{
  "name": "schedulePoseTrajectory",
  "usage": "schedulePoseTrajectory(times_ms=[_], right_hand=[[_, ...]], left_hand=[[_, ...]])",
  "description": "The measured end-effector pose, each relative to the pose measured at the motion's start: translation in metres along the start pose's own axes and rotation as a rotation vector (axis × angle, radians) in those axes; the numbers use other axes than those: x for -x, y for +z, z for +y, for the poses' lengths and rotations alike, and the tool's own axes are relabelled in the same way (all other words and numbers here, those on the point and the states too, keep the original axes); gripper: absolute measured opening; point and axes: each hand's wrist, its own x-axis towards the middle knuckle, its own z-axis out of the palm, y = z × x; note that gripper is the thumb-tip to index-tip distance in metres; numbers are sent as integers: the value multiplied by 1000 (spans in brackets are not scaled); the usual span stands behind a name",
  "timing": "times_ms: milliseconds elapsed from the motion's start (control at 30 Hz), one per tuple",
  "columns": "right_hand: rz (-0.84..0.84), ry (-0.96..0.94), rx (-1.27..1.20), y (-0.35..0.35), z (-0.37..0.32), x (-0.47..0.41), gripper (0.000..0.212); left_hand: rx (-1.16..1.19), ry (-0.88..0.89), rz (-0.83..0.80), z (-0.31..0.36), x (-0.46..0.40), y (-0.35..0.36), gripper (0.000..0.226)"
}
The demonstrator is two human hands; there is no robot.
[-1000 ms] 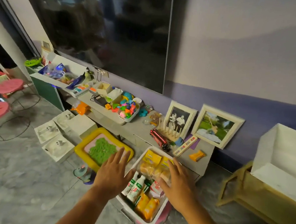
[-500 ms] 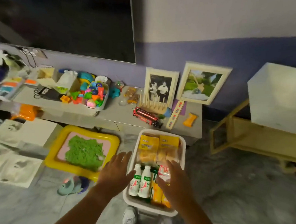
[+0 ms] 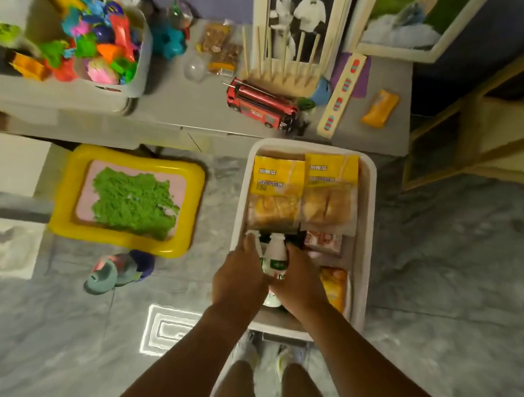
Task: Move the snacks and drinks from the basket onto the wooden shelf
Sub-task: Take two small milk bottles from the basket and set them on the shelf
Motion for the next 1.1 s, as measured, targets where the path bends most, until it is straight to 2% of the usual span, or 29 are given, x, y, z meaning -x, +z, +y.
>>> schedulePoseTrajectory(times_ms=[100,233,400,533,667,833,967,1100], right_hand=[[31,37,-17,14,10,-15,57],[67,41,-29,8,20,-16,57],[113,28,-57,-14,15,10,52],[145,26,-91,-14,19,24,60],[194,-8,-110,-27,18,42,63],[273,-62,-200,-59,7,77,67],[383,-127,-298,-107,-3,109,69],[578,-270,-240,-173,-6,141,66]], left_hand=[[-5,-69,-6,12,-9,7,68],[-71,-73,-57,14,-17,10,44],[-119,-14,-65,8,-14,21,51],[-132,20,-77,-4,-21,24,57],[-135,209,-32,-11,-12,15,58],[115,349,-102,-8,17,-10,67],[260,515,-102,36,42,-60,62],[279,717,-77,107,64,-107,63]])
